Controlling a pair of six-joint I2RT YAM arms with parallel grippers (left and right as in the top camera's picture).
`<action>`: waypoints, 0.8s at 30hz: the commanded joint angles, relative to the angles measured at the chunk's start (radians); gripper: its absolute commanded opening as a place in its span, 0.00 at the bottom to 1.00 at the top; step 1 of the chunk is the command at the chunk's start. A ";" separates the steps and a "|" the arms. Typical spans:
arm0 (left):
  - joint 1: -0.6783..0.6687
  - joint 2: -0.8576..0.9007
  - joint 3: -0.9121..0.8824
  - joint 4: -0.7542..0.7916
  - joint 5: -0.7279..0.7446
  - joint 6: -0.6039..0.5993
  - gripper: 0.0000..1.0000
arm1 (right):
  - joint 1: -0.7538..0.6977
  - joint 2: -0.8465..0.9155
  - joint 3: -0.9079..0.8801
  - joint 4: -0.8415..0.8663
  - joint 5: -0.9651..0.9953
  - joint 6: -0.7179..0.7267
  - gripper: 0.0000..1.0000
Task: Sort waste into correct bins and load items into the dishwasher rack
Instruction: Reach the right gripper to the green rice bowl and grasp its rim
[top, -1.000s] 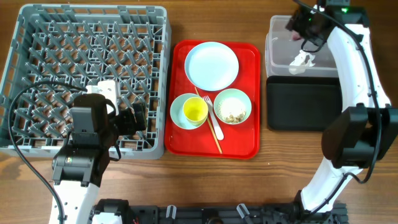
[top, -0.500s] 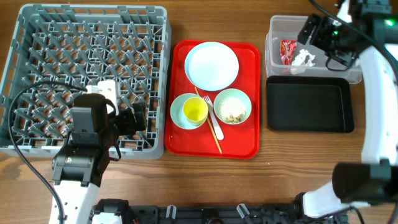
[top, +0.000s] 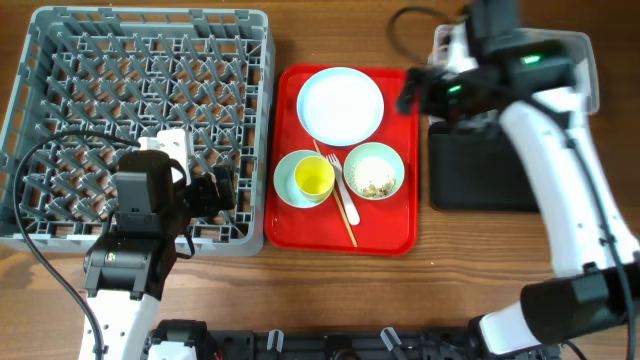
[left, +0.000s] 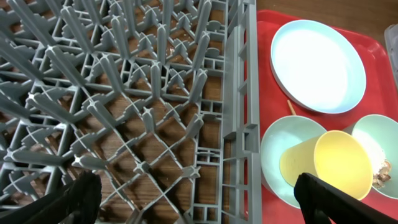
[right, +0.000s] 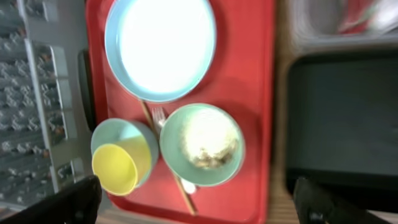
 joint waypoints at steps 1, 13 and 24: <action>0.005 0.000 0.020 0.004 -0.006 -0.003 1.00 | 0.095 0.037 -0.124 0.105 0.060 0.173 0.93; 0.005 0.000 0.020 0.003 -0.006 -0.003 1.00 | 0.262 0.220 -0.299 0.383 0.079 0.356 0.76; 0.005 0.000 0.020 0.003 -0.006 -0.003 1.00 | 0.273 0.289 -0.299 0.446 0.098 0.408 0.46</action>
